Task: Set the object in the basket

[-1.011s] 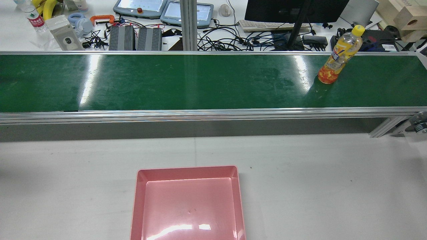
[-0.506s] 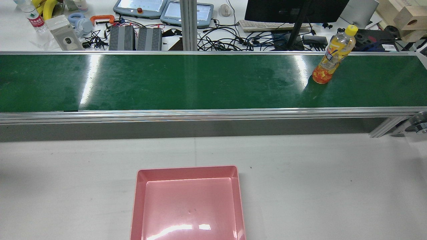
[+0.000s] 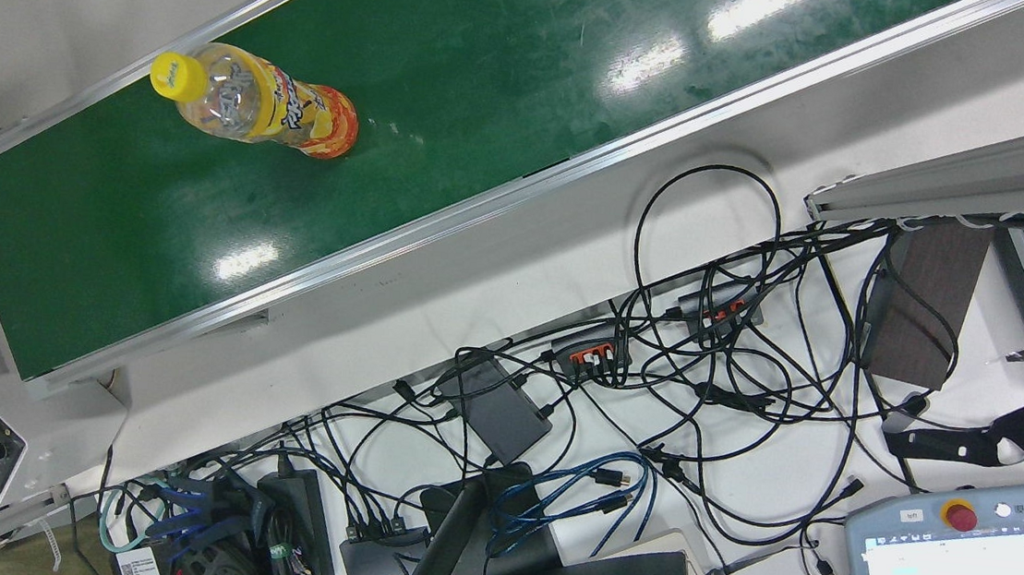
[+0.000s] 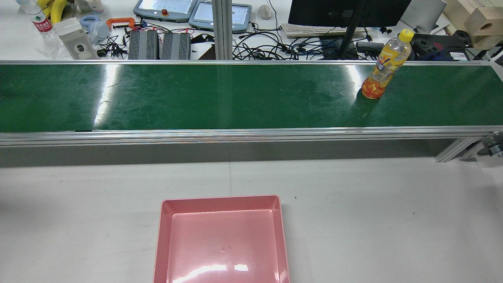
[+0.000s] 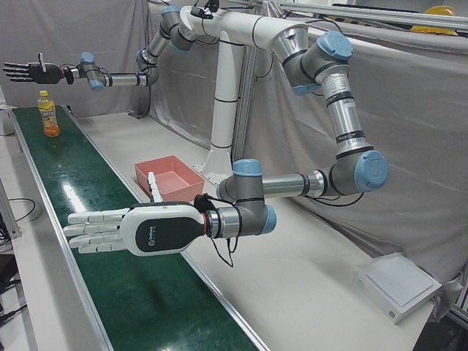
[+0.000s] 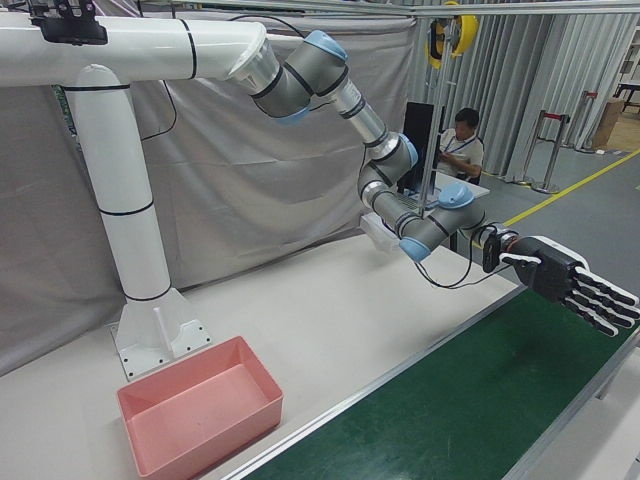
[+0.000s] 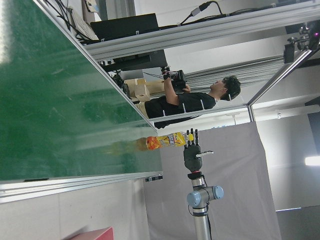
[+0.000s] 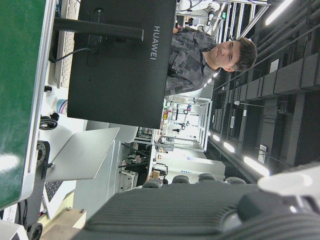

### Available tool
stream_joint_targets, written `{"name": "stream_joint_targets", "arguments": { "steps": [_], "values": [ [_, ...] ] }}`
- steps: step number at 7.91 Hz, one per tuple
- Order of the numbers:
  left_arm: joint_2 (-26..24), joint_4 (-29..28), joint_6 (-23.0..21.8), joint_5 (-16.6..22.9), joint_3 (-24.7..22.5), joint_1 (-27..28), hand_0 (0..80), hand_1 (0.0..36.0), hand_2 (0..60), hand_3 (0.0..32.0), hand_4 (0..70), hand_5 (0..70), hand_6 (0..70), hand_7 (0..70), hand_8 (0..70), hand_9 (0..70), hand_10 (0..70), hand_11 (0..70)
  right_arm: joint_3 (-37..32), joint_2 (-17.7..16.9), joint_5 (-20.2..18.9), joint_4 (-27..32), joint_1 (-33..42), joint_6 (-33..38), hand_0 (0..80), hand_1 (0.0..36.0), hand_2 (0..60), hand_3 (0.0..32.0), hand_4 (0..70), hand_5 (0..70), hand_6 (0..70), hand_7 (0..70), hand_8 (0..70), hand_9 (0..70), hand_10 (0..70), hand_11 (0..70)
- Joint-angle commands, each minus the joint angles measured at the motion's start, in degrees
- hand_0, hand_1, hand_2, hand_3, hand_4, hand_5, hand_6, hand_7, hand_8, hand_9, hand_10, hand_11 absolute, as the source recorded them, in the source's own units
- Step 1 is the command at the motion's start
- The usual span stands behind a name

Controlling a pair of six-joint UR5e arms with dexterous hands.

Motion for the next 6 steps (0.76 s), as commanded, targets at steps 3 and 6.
{"name": "stream_joint_targets", "arguments": {
  "steps": [3,6],
  "values": [
    [0.4,-0.7,-0.9,-0.1,-0.5,-0.5,44.7,9.7,1.0,0.0,0.0,4.6,0.0,0.0,0.0,0.7,2.7,5.2,-0.5,0.0,0.0,0.1,-0.1,-0.1,0.0,0.0,0.0,0.0,0.0,0.0,0.0,0.0,0.0,0.0,0.0,0.0],
    [1.5,-1.1,-1.5,-0.1,-1.2,-0.2,45.5,9.8,0.0,0.0,0.0,4.3,0.0,0.0,0.0,0.4,2.8,5.5,-0.6,-0.1,0.0,0.1,-0.1,-0.1,0.0,0.0,0.0,0.0,0.0,0.0,0.0,0.0,0.0,0.0,0.0,0.0]
  ]
}}
